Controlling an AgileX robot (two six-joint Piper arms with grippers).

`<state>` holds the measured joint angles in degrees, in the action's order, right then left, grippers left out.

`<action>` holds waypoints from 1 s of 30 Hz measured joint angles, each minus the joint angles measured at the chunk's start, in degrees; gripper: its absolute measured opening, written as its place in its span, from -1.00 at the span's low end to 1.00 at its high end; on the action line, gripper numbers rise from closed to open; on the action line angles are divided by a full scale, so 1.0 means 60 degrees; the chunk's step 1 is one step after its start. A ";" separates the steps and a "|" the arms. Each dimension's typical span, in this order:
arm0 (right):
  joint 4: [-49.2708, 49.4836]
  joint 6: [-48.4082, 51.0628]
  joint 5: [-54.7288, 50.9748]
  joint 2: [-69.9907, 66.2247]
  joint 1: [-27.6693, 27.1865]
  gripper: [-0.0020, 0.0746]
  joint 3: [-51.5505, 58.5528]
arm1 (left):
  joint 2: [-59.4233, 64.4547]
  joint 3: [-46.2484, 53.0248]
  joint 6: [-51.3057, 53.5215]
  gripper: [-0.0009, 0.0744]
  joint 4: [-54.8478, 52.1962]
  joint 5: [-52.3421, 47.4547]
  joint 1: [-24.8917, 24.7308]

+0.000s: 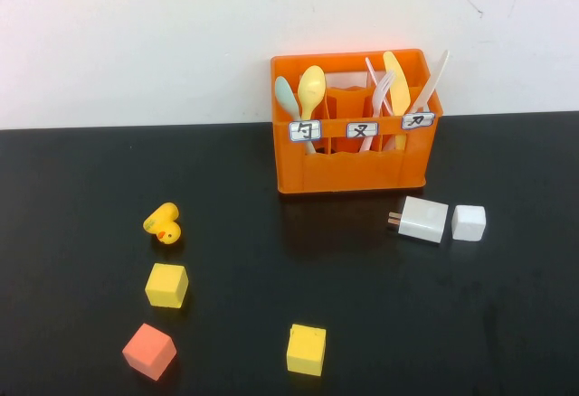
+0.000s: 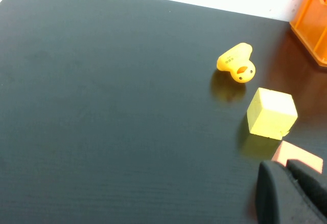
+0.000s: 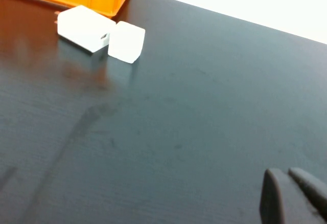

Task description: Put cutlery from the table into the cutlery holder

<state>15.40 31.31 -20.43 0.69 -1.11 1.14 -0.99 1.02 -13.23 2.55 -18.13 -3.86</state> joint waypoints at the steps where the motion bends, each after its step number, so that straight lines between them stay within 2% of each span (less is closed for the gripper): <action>1: 0.0000 -0.0010 0.0000 0.0000 0.0000 -0.95 0.0000 | 0.0000 0.0000 0.0000 -0.98 0.0000 0.0000 0.0000; 5: -0.0587 -0.0482 0.0035 0.0000 0.0000 -0.95 0.0000 | 0.0000 0.0000 0.0000 -0.98 0.0008 0.0000 0.0000; 10: -0.3223 -0.3827 0.0117 0.0000 0.0000 -0.95 0.0000 | 0.0000 0.0000 0.0000 -0.98 0.0008 0.0000 0.0000; 13: -0.3963 -0.4566 0.0117 0.0000 0.0000 -0.95 0.0000 | 0.0000 0.0000 0.0000 -0.98 0.0023 0.0000 0.0000; 30: -0.3595 -0.5219 0.0049 0.0000 0.0000 -0.95 -0.0023 | 0.0000 0.0000 0.0000 -0.98 0.0023 -0.0018 0.0000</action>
<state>-6.17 0.00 -20.14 0.69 -1.11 1.00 -0.99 1.02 -13.23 2.69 -18.24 -3.86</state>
